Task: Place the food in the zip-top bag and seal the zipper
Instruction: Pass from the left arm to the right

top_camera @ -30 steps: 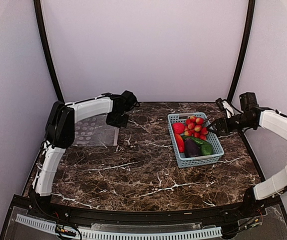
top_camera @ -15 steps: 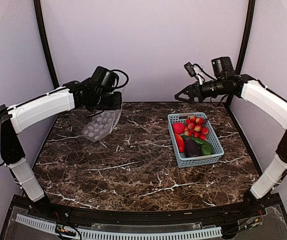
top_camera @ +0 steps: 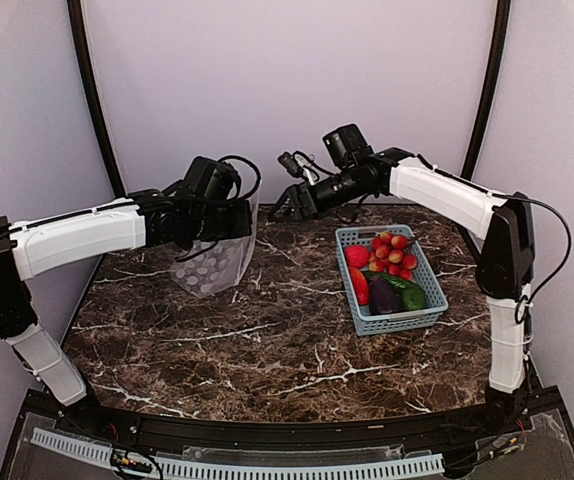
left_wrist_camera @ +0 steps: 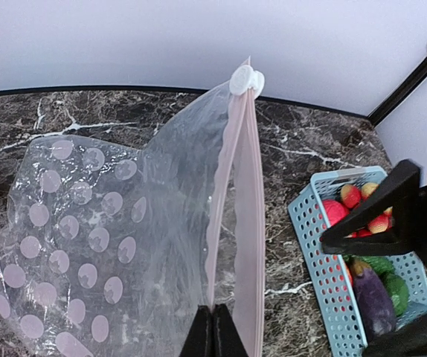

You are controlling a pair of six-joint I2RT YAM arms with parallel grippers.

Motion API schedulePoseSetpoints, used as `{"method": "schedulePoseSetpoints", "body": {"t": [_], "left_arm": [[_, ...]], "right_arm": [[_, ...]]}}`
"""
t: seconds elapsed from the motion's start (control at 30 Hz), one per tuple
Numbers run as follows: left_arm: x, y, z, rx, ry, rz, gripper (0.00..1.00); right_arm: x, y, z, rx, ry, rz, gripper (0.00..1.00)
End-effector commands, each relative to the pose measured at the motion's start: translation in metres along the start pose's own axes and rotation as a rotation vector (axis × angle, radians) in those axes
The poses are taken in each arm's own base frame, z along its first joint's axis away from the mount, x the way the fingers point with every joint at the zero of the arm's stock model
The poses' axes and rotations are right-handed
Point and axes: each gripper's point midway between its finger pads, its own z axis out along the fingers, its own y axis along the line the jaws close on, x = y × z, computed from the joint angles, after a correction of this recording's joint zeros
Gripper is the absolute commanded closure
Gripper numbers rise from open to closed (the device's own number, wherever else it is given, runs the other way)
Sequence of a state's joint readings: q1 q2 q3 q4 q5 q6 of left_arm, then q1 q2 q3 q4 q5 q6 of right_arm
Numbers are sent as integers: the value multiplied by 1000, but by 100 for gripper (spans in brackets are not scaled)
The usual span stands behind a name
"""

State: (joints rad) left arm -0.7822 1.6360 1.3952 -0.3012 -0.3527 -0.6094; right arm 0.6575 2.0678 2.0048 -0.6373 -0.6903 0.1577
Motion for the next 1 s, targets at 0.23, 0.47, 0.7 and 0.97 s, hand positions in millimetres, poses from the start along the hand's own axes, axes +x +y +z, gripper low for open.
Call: {"method": "schedulePoseSetpoints", "body": {"t": [0.23, 0.47, 0.7, 0.97], "left_arm": [[-14, -15, -27, 80, -82, -96, 99], [-12, -18, -27, 83, -80, -92, 99], [-14, -21, -34, 96, -87, -94, 99], [-11, -28, -39, 111, -86, -89, 99]], "right_arm": [[-12, -1, 36, 25, -4, 106, 23], [-15, 18, 32, -58, -5, 82, 30], [-8, -19, 47, 123, -4, 170, 42], [-14, -38, 49, 247, -31, 195, 59]]}}
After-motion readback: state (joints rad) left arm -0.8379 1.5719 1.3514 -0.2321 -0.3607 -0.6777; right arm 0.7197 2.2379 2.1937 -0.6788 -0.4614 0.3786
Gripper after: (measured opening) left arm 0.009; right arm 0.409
